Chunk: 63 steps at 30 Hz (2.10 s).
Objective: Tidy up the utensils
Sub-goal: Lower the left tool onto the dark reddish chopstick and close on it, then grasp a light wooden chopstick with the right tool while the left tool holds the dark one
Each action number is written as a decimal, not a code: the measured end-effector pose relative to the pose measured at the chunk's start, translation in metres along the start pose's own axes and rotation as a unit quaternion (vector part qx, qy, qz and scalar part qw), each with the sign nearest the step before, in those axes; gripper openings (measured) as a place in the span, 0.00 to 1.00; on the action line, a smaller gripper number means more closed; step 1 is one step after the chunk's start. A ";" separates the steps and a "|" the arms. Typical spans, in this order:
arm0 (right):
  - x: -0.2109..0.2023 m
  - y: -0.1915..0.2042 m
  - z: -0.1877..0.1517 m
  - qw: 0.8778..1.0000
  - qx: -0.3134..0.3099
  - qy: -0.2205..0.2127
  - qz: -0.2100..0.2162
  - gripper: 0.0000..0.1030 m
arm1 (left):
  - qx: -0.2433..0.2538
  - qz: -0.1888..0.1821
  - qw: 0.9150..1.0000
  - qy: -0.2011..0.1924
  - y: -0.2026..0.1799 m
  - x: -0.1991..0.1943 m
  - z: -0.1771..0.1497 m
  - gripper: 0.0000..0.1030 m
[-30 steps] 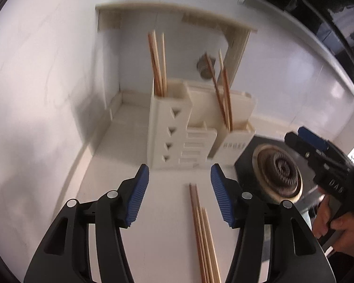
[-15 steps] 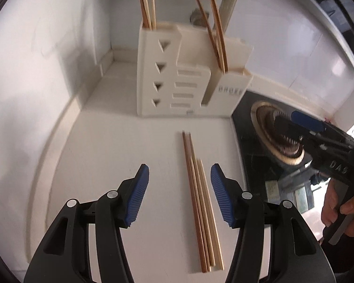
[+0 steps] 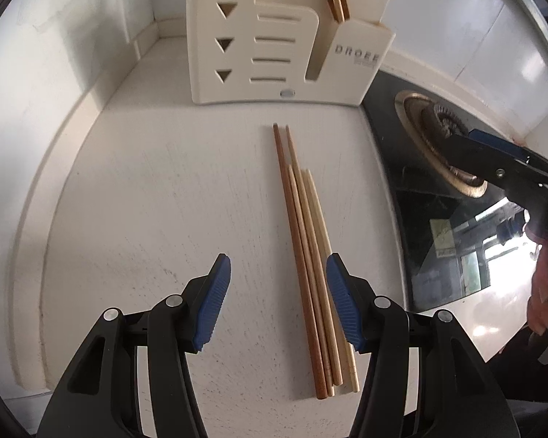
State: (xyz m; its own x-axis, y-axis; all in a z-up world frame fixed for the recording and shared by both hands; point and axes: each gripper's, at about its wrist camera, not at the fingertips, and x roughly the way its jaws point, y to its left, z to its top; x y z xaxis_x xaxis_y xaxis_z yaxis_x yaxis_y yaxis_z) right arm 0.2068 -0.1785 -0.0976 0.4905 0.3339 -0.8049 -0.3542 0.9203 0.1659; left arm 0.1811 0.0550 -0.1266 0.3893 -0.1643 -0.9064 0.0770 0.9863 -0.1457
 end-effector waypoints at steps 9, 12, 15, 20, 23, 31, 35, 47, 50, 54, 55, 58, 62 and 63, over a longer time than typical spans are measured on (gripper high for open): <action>0.008 -0.003 -0.008 1.000 0.002 0.025 0.004 0.81 | 0.008 0.010 1.000 0.019 -0.004 0.011 -0.001 0.53; 0.011 -0.003 -0.011 0.999 0.002 0.033 0.004 0.81 | 0.017 0.015 0.999 0.025 -0.006 0.017 -0.001 0.53; 0.013 -0.005 -0.013 0.999 0.008 0.039 0.007 0.81 | 0.016 0.018 0.999 0.032 -0.006 0.020 -0.001 0.53; 0.016 -0.002 -0.015 0.999 0.003 0.046 0.010 0.81 | 0.027 0.031 0.998 0.039 -0.007 0.026 -0.003 0.53; 0.018 -0.002 -0.017 0.999 -0.002 0.048 0.009 0.81 | 0.030 0.040 0.998 0.037 -0.006 0.025 -0.003 0.54; 0.025 -0.004 -0.014 0.998 0.001 0.058 0.009 0.81 | 0.033 0.041 0.998 0.043 -0.003 0.027 -0.002 0.55; 0.029 0.002 -0.011 0.998 -0.001 0.069 0.011 0.81 | 0.038 0.042 0.997 0.061 -0.003 0.029 0.001 0.54; 0.044 0.013 -0.010 0.992 0.005 0.124 0.007 0.81 | 0.056 0.070 0.986 0.138 -0.002 0.035 0.014 0.34; 0.048 0.018 -0.010 0.990 0.008 0.140 0.005 0.81 | 0.053 0.073 0.986 0.143 0.002 0.036 0.017 0.21; 0.054 0.024 -0.008 0.986 0.010 0.168 0.004 0.81 | 0.053 0.073 0.984 0.155 0.010 0.037 0.020 0.06; 0.056 0.026 -0.008 0.985 0.010 0.175 0.004 0.81 | 0.053 0.069 0.983 0.159 0.011 0.037 0.021 0.06; 0.064 0.033 -0.004 0.980 0.008 0.199 0.002 0.81 | 0.052 0.065 0.983 0.164 0.012 0.037 0.021 0.06; 0.077 0.039 0.000 0.971 0.019 0.238 -0.001 0.81 | 0.065 0.062 0.981 0.174 0.013 0.037 0.020 0.06; 0.080 0.040 0.001 0.969 0.023 0.247 -0.002 0.81 | 0.069 0.060 0.979 0.180 0.017 0.037 0.024 0.06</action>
State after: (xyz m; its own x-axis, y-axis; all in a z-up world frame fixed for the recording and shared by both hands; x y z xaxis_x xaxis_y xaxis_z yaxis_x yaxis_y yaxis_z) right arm 0.2321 -0.1148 -0.1548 0.0470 0.2023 -0.9782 -0.3123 0.9332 0.1780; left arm 0.2187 0.0653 -0.1531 0.0567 -0.0066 -0.9984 0.1838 0.9830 0.0039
